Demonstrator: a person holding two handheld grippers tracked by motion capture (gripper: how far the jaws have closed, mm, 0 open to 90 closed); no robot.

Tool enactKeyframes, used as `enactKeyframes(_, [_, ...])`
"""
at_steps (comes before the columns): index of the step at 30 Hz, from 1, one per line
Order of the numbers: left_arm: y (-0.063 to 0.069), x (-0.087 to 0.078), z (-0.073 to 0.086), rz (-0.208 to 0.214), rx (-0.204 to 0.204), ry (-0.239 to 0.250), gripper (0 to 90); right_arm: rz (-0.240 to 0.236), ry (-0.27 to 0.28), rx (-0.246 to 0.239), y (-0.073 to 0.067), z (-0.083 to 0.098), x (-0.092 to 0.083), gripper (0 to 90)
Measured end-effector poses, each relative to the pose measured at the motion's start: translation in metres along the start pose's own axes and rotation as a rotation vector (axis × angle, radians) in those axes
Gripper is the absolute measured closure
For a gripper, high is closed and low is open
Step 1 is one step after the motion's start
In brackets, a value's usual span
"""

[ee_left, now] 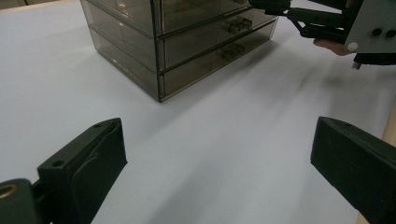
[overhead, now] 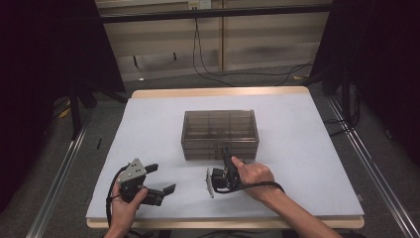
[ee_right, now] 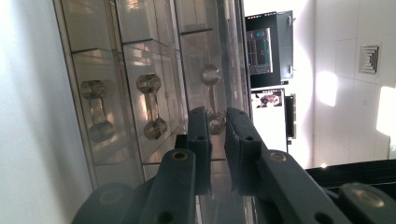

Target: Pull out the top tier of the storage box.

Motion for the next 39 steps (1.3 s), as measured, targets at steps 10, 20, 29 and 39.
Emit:
enactKeyframes(10, [0.000,-0.001,0.000,-0.003,0.001,0.000,3.2,-0.004,0.007,0.008,-0.002,0.000,-0.005,81.6])
enactKeyframes(20, [-0.001,-0.002,0.000,-0.009,0.006,-0.001,3.2,-0.010,0.021,-0.017,-0.001,0.000,-0.009,81.6])
enactKeyframes(29, [-0.001,-0.002,0.000,-0.008,0.004,0.001,3.2,-0.017,0.019,-0.004,-0.004,0.001,-0.014,81.6])
enactKeyframes(39, [-0.001,-0.002,0.000,-0.009,0.002,0.000,3.1,-0.011,0.038,-0.033,-0.005,0.001,-0.019,81.6])
Point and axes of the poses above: each handheld gripper's, and its own axes: x roughly forward along the jaws, z roughly out of its underside, y roughly to its right, the point moved 1 cm from there along x, roughly forward along the jaws, and after that the axes turned 14 degrees about -z, right-handed, at the moved point
